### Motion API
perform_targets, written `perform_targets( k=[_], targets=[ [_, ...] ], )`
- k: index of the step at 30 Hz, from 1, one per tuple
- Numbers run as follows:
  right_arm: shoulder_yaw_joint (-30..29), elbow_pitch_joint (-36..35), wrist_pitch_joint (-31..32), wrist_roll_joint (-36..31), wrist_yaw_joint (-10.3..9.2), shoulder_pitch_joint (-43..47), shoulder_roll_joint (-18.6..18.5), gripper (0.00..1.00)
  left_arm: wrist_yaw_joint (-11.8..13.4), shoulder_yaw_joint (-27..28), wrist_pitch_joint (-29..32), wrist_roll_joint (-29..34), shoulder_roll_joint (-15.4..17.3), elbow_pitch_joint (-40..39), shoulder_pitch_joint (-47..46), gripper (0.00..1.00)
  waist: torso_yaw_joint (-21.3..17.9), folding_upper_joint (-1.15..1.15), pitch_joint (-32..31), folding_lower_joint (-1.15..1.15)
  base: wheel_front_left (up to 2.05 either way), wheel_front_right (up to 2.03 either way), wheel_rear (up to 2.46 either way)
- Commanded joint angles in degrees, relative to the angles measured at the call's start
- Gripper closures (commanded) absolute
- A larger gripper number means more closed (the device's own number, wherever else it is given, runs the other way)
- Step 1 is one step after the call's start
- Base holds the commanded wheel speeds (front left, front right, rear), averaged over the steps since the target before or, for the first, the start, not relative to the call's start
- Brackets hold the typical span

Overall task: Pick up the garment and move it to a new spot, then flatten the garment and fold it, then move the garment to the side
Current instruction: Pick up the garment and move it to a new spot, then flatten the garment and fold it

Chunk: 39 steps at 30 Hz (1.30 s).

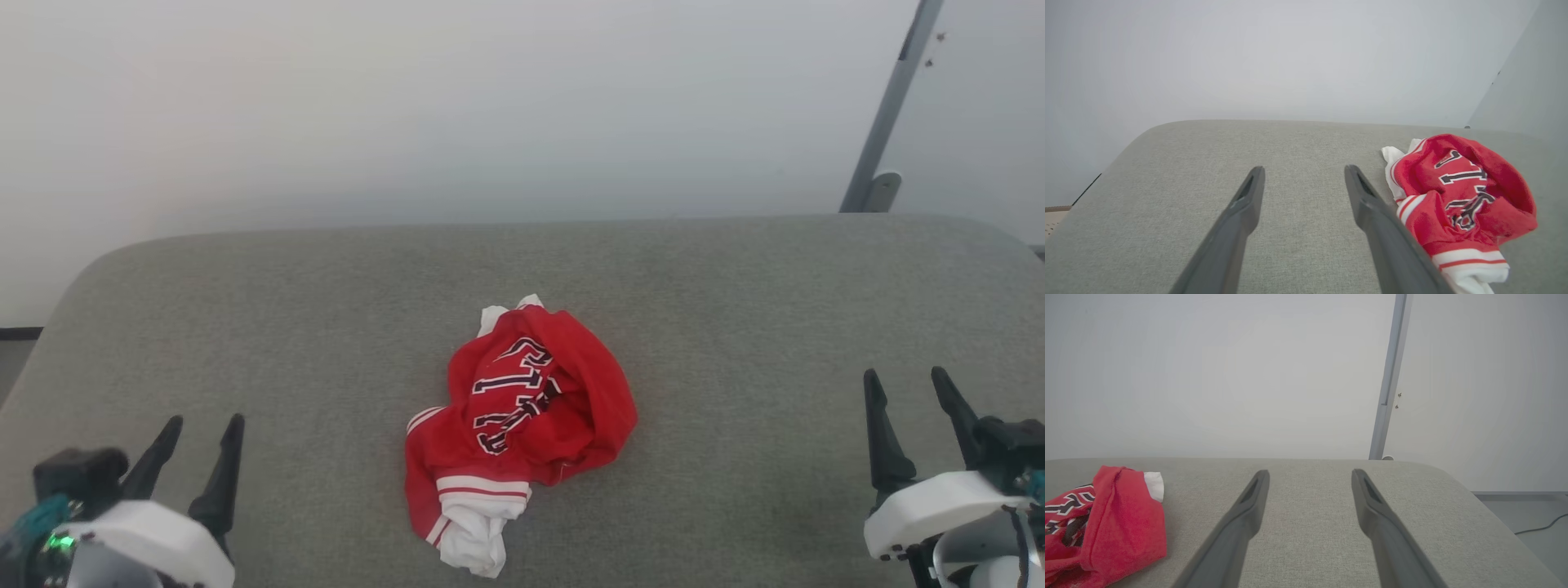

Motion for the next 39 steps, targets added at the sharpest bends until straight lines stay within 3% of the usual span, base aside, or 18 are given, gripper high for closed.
perform_targets(
  k=[1,7,22,31,39],
  targets=[
    [-0.25,-0.26,-0.37,-0.28,0.0,0.64,0.21,0.0,0.37,0.56,-0.95,-0.21,-0.07,-0.42,1.33,0.0,0.6,0.0,-0.13,0.0,0.0,0.0,0.0],
    [-0.27,-0.16,-0.61,-0.61,0.0,1.55,0.41,0.0,1.3,2.56,-4.43,-0.41,0.22,-1.94,4.6,0.0,1.56,0.0,-0.21,0.0,0.0,0.0,0.0],
    [0.76,-0.44,-0.57,-0.7,0.0,1.64,0.58,0.0,1.63,2.64,-5.73,-0.84,0.3,-4.45,6.26,0.0,1.94,0.0,0.28,0.0,0.0,0.0,0.0],
    [1.48,-0.26,-0.69,-0.88,0.0,0.68,0.51,0.0,0.22,-1.48,1.17,-2.97,-0.36,-7.82,5.12,0.0,1.6,0.0,1.3,0.0,0.0,0.0,0.0],
    [2.15,-0.19,-0.69,-1.04,0.0,-0.59,0.12,0.0,1.77,-7.07,13.21,-3.27,-0.45,-13.65,2.95,0.0,0.24,0.0,2.65,0.0,0.0,0.0,0.0]
  ],
)
